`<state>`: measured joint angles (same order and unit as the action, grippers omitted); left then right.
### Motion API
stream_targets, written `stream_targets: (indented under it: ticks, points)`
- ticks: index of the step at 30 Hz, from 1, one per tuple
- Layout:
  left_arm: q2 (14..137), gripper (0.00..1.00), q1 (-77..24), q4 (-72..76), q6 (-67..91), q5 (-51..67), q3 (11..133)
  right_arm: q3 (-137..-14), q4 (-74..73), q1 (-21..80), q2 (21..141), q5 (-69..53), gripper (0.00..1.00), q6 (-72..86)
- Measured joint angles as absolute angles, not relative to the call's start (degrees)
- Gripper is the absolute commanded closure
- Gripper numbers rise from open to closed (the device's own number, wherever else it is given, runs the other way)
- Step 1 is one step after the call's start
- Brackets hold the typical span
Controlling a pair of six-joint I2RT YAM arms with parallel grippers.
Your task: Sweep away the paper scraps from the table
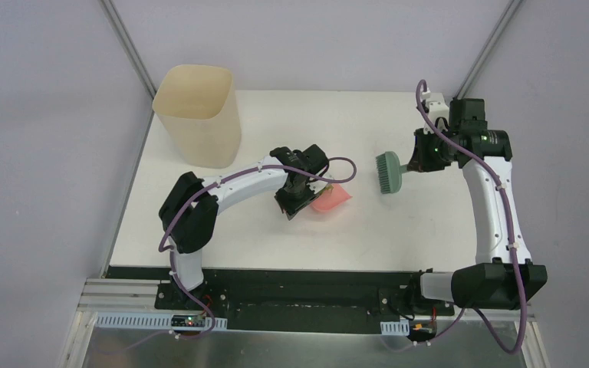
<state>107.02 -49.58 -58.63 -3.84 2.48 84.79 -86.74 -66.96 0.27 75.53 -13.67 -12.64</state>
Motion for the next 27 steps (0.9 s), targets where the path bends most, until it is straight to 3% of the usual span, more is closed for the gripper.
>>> stream_targets:
  ticks: [12, 27]
  points:
    - [101.8, 0.89, -48.7, -63.2, -3.2, -4.7, 89.3, -66.9, -57.4, -4.9, 71.0, -34.9, 1.00, -11.7]
    - [99.0, 0.88, -42.1, -75.4, -0.6, -12.6, 111.0, -52.6, -45.5, -9.0, 59.0, -59.1, 1.00, -5.7]
